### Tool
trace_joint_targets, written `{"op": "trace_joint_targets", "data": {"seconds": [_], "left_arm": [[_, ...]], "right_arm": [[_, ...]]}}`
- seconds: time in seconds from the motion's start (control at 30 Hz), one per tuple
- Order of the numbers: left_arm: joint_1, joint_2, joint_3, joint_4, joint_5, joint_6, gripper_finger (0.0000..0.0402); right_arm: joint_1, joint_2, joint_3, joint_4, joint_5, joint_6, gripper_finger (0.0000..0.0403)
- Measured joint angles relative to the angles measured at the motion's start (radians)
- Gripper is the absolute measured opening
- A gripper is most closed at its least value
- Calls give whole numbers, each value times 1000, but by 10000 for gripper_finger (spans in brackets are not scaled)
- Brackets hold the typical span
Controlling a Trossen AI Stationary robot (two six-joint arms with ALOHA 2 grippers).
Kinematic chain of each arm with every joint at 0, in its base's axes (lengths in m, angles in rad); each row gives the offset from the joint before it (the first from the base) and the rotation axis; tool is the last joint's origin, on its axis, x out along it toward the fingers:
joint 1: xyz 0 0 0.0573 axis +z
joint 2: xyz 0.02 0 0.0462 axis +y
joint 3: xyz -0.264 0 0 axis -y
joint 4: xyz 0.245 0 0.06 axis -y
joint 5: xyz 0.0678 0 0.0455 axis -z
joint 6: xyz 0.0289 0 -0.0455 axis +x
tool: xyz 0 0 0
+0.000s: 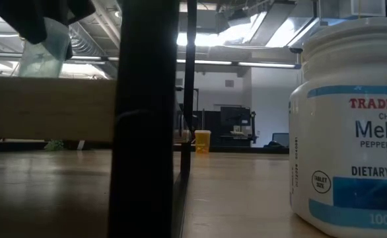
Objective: Pick and place medicine bottles onto shelf by color
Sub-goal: Put the bottom small blue pill bottle on the shelf aligned with the other small blue pill bottle
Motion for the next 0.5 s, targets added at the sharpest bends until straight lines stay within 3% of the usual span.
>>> {"op": "trace_joint_targets", "data": {"seconds": [0.5], "left_arm": [[1,1,0,0,7,-7,92]], "right_arm": [[0,0,0,0,0,6,186]]}}
